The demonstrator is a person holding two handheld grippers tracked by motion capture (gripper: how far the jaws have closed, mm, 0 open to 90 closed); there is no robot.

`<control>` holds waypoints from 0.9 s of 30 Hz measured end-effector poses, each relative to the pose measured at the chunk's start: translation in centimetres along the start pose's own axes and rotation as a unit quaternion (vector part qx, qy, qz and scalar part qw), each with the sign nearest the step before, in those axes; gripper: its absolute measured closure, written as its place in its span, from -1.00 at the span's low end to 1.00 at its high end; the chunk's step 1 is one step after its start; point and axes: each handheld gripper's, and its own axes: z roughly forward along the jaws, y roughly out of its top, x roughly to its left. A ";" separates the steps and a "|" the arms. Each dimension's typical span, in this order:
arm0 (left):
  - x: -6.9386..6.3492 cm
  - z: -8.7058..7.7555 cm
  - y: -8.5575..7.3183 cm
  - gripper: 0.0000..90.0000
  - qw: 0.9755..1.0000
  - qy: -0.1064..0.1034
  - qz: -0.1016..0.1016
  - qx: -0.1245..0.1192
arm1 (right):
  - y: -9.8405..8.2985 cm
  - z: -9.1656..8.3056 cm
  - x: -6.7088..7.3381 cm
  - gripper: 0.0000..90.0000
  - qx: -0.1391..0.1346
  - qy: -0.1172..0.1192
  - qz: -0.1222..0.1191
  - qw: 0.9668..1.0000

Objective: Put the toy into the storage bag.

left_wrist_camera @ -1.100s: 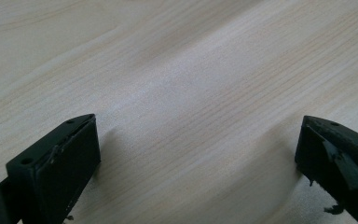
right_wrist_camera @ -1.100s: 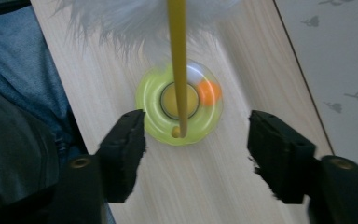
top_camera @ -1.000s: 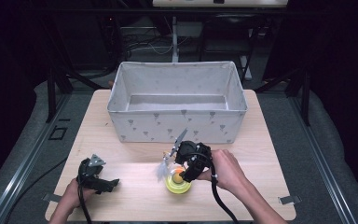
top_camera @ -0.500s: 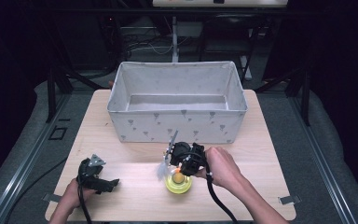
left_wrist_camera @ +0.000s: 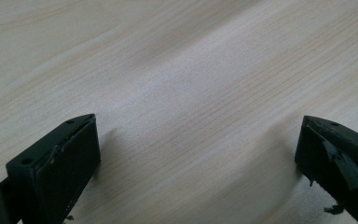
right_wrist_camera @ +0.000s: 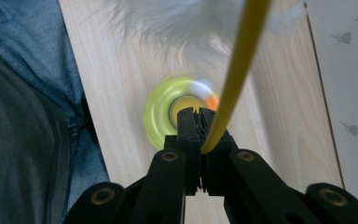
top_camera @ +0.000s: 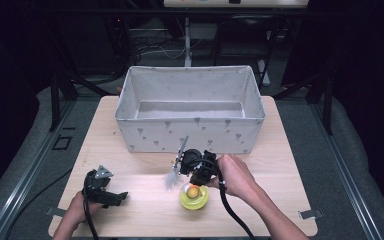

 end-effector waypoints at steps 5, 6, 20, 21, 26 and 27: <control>0.0 0.0 0.0 -1.00 1.000 0.000 0.001 0.001 | -0.3 -0.4 -0.3 0.95 -0.002 0.001 0.009 1.000; 0.0 0.0 0.0 -1.00 1.000 0.000 0.001 0.000 | -0.4 -0.5 -0.4 0.95 -0.001 0.001 0.011 1.000; 0.0 0.0 0.0 -1.00 1.000 0.000 0.000 0.000 | -0.8 -1.5 -2.3 0.95 -0.004 -0.006 0.036 0.999; 0.0 0.0 0.0 -1.00 1.000 0.000 0.001 0.000 | -0.9 -1.7 -2.4 0.95 -0.002 -0.005 0.039 0.999; 0.0 0.0 0.0 -1.00 1.000 0.000 0.001 0.000 | -1.2 -2.0 -3.4 0.95 -0.003 -0.007 0.051 0.999; 0.0 0.0 0.0 -1.00 1.000 0.000 0.001 0.000 | -1.2 -2.1 -3.6 0.95 -0.001 -0.008 0.054 0.999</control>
